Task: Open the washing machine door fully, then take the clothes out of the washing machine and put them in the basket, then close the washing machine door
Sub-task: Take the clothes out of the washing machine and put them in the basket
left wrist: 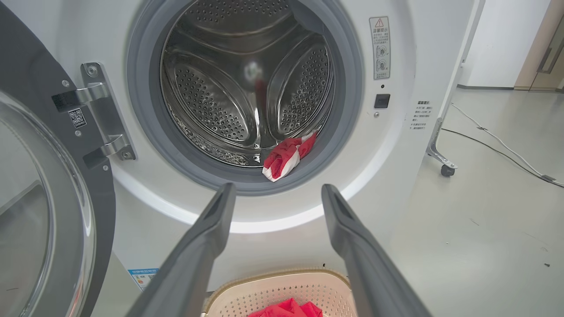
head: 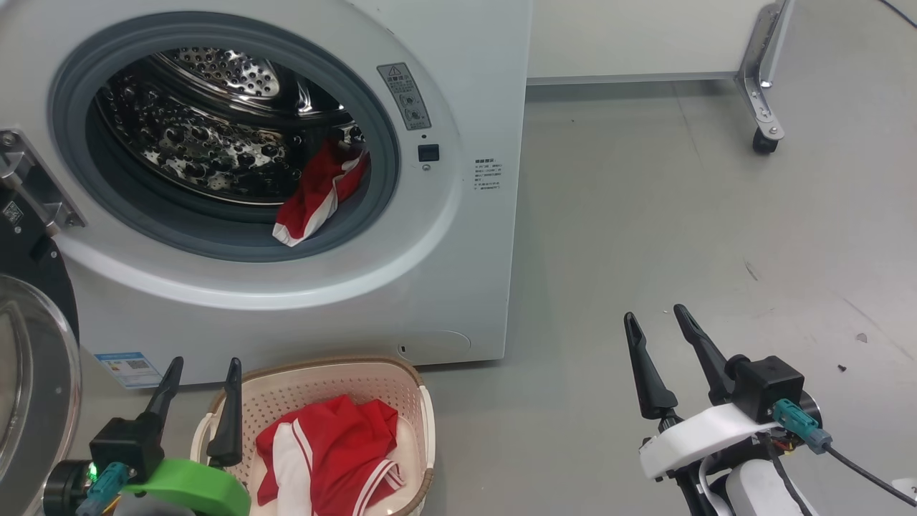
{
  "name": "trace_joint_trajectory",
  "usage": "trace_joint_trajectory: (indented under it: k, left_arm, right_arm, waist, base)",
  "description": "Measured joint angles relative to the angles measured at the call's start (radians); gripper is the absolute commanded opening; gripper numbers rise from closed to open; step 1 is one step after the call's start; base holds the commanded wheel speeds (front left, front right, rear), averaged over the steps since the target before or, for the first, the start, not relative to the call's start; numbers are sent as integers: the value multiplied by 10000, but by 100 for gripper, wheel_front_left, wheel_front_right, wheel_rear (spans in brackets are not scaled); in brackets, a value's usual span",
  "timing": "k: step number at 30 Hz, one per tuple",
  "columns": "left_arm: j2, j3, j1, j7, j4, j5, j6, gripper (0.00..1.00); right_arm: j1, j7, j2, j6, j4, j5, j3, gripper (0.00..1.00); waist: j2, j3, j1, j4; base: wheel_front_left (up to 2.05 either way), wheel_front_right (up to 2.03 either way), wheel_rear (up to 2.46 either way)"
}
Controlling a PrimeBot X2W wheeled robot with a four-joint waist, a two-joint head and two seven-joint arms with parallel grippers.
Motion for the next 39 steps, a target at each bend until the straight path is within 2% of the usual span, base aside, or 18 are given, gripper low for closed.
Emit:
trace_joint_trajectory:
  k: [39]
  left_arm:
    - [-113,-21,564,-2,-621,33,0,100]
  right_arm:
    - [179,0,0,82,-6,0,121,100]
  waist:
    - [0,18,0,-89]
  base:
    - [0,0,0]
